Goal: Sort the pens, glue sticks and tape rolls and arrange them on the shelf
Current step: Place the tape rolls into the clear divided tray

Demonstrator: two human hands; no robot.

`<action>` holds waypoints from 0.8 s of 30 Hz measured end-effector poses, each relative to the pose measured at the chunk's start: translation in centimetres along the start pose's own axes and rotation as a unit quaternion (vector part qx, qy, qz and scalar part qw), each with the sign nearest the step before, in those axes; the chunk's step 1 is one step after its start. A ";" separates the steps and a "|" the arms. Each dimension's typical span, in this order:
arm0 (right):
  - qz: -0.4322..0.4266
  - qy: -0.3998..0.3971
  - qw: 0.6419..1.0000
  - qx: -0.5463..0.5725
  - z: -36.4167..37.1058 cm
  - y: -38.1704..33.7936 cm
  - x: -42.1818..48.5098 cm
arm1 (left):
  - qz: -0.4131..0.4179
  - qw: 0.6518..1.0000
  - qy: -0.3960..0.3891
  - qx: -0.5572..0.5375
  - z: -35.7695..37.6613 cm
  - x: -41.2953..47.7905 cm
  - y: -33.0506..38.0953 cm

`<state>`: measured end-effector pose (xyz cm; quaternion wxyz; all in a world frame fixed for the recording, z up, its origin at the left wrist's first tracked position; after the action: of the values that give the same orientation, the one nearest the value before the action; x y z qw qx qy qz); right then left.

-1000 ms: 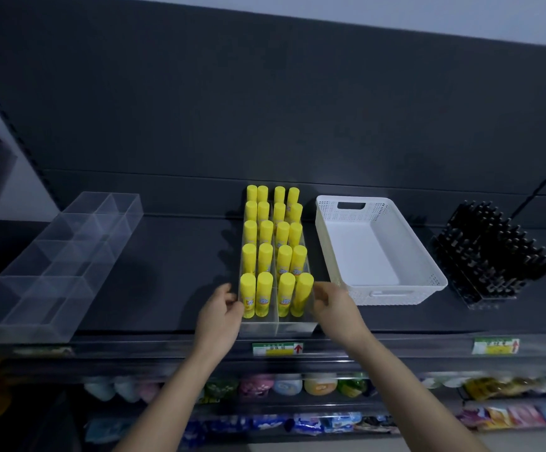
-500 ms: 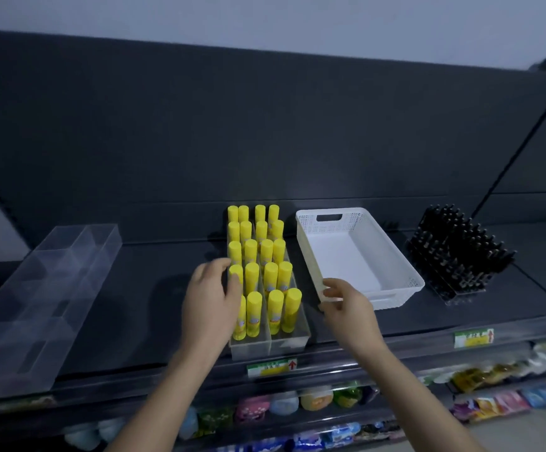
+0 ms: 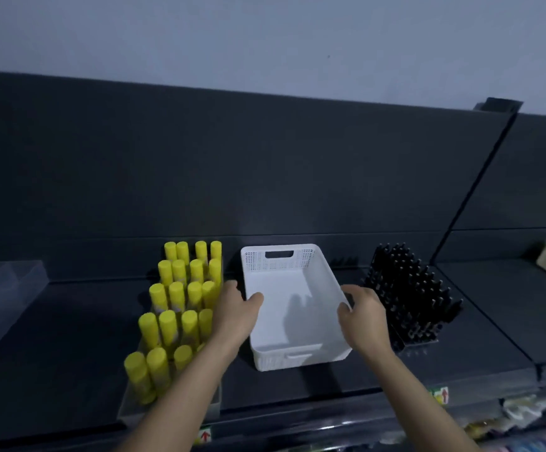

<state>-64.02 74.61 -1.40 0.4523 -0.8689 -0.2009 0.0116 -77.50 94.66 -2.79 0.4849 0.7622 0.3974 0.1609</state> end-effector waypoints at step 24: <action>0.086 -0.080 0.913 0.390 -2.9 -1.2 1.0 | 0.080 0.991 0.028 -0.101 -1.4 -4.0 4.1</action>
<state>-62.96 73.31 1.41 0.7350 -0.6334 -0.1405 0.1970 -79.07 91.60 2.05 0.5336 0.7341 0.3303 0.2594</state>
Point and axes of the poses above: each hand's wrist, its own x-axis towards the middle knuckle, its own z-axis out of the palm, y = z × x, the point moved 7 cm from there along x, towards the middle knuckle, and after that the axes turned 11 degrees about x, right-handed, at the moved point
